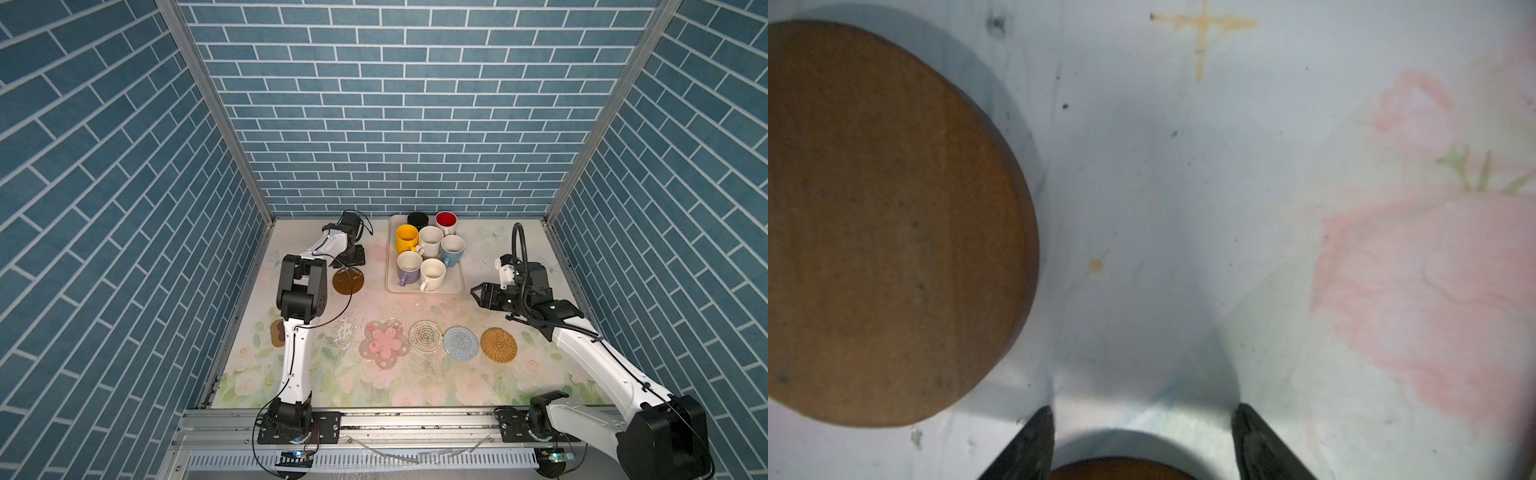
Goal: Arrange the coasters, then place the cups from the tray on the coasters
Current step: 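Drag the scratched brown wooden coaster with left gripper toward the pink flower coaster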
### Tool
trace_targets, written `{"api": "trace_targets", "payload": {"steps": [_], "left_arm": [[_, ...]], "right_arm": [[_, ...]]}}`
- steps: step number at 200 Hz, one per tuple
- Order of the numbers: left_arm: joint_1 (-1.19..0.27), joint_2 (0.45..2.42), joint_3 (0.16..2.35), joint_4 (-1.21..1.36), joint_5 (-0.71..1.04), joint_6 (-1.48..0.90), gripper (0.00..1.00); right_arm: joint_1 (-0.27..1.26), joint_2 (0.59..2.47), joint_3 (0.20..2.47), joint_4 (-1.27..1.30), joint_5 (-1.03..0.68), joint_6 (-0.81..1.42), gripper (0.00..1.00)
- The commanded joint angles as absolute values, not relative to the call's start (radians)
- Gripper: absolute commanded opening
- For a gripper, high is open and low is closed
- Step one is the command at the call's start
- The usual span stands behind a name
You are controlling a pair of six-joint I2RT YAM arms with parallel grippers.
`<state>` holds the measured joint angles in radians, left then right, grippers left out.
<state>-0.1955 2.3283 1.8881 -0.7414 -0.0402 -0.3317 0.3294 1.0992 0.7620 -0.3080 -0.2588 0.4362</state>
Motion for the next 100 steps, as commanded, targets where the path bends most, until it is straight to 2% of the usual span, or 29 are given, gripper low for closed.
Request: {"api": "trace_targets", "payload": {"steps": [1,100], "left_arm": [[-0.192,2.306,1.837,-0.755,-0.035,-0.327,0.67],[-0.193,2.06,1.45,-0.604,-0.043,-0.393,0.66]], "right_arm": [[0.333,1.072,0.735,-0.328,-0.253,0.403,0.68],[0.334,1.069,0.729,-0.323,-0.314,0.437,0.68]]}}
